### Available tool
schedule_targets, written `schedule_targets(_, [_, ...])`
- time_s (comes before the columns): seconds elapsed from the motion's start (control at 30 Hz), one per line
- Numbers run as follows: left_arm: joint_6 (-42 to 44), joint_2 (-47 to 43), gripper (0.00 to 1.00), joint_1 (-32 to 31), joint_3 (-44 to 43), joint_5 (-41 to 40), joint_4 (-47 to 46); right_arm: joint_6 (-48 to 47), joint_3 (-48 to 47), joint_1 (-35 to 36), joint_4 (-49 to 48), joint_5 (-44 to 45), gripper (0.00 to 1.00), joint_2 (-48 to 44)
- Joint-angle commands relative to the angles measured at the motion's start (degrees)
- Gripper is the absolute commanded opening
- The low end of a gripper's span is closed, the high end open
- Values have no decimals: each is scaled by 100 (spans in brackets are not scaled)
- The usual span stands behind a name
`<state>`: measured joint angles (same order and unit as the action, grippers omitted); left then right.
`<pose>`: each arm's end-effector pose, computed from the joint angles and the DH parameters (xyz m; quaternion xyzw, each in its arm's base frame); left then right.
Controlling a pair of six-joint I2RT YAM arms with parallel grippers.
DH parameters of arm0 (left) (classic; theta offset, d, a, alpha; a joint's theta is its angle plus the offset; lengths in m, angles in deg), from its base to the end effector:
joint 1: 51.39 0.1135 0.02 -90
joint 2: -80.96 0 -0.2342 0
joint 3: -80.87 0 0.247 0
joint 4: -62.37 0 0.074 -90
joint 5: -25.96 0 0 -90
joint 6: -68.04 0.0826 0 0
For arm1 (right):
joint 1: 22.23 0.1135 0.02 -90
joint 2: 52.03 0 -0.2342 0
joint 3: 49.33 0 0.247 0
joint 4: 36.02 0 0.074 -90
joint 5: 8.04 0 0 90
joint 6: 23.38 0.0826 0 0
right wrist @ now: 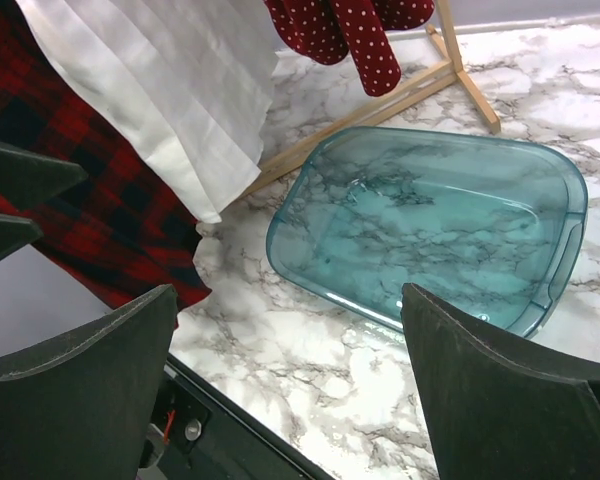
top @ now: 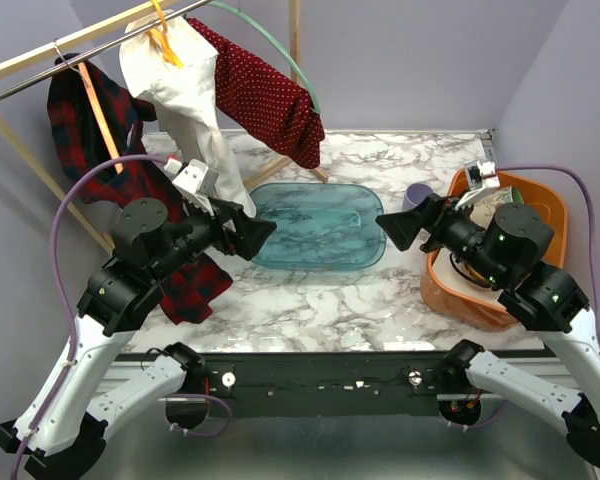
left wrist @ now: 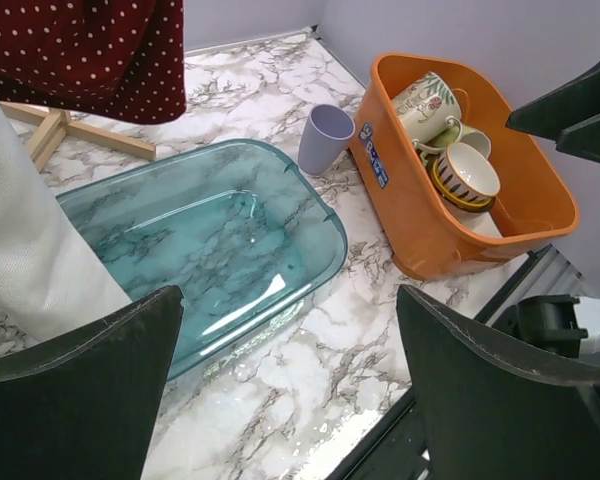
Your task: Remove the skirt from the hanger
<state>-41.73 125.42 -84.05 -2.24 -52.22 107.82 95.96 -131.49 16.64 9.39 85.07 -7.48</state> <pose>0.1588 -0.1219 0.4135 0.1514 0.7314 -0.3608 0.5585 0.1615 0.1244 0.4073 -0.0448 0.7522 0.3515 0.5556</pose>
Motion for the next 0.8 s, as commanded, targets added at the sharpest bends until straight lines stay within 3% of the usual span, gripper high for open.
schedule_targets(0.0, [8, 18, 99, -21, -310, -276, 85, 19, -90, -29, -33, 22, 100, 123])
schedule_targets(0.27, [87, 166, 99, -21, -705, -829, 191, -51, -20, -29, -85, 75, 100, -8])
schedule_targets(0.4, [421, 553, 99, -21, -1704, -1137, 550, -637, -19, -29, -462, -274, 100, -87])
schedule_targets(0.47, [509, 781, 99, -21, -2066, -1470, 604, -1139, -89, -29, -778, -653, 91, 88])
schedule_targets(0.57, [544, 1080, 99, -21, -2524, -1786, 456, -1273, -764, -29, -1044, -347, 84, 711])
schedule_targets(0.77, [369, 1933, 99, -21, -3438, -1603, 358, -2352, -2484, -29, -1482, 31, 84, 2412])
